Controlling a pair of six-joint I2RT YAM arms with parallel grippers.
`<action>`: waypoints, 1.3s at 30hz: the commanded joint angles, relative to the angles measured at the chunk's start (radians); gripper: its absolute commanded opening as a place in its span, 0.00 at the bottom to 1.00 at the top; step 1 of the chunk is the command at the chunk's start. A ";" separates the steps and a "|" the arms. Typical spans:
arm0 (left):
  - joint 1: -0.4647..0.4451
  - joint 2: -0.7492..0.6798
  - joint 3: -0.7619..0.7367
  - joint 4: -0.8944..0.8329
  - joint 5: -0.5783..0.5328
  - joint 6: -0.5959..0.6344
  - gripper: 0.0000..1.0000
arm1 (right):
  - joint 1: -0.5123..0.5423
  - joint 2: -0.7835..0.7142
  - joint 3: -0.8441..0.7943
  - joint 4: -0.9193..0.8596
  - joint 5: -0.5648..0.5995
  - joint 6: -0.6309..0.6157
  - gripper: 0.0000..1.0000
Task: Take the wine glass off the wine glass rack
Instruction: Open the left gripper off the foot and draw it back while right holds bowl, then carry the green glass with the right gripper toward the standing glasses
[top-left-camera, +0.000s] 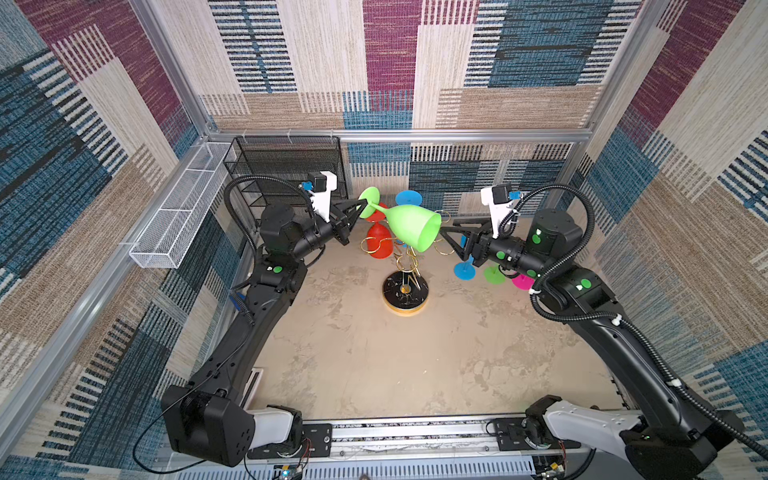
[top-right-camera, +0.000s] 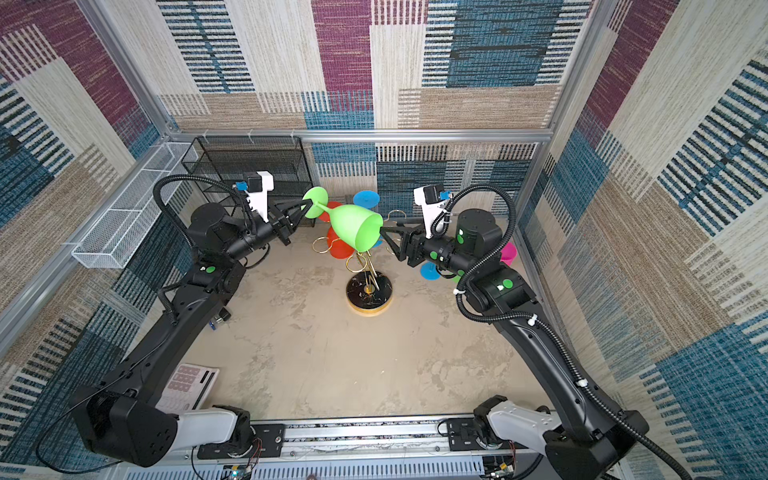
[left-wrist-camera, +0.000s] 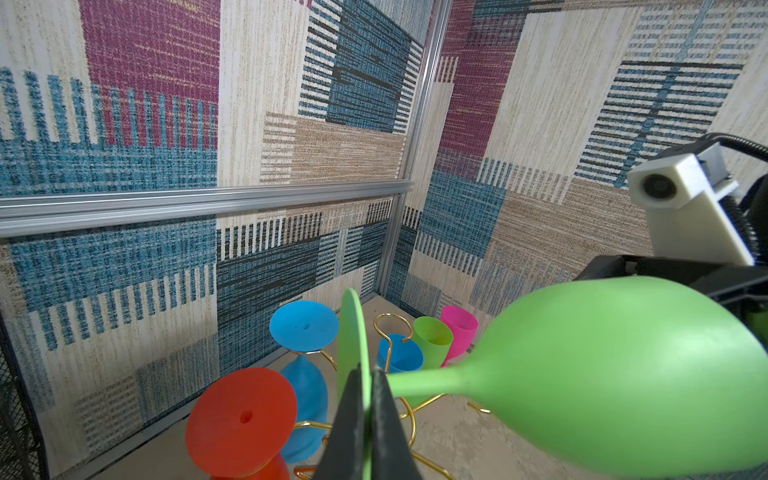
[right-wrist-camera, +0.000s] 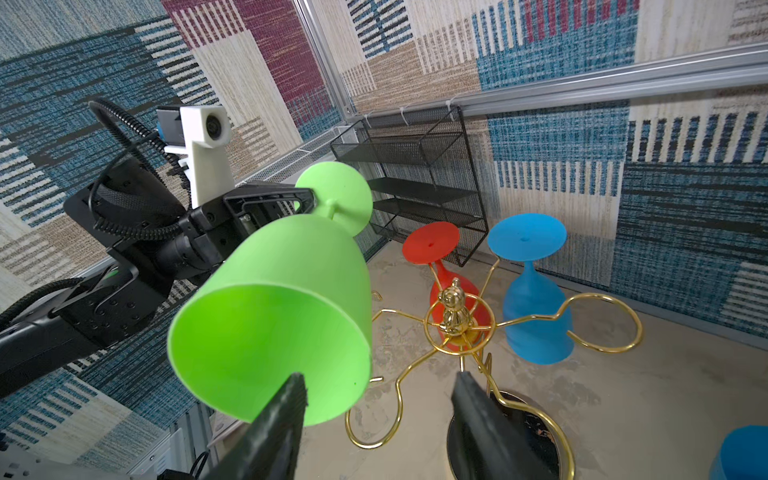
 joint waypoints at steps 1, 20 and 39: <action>0.000 -0.003 -0.001 0.014 -0.005 -0.022 0.00 | 0.014 0.019 -0.004 0.094 0.023 0.035 0.57; 0.001 0.002 -0.002 0.009 0.005 -0.029 0.00 | 0.086 0.114 0.026 0.161 0.084 0.058 0.00; 0.081 -0.060 -0.010 -0.169 -0.152 -0.001 0.49 | -0.095 0.035 0.265 -0.332 0.451 -0.099 0.00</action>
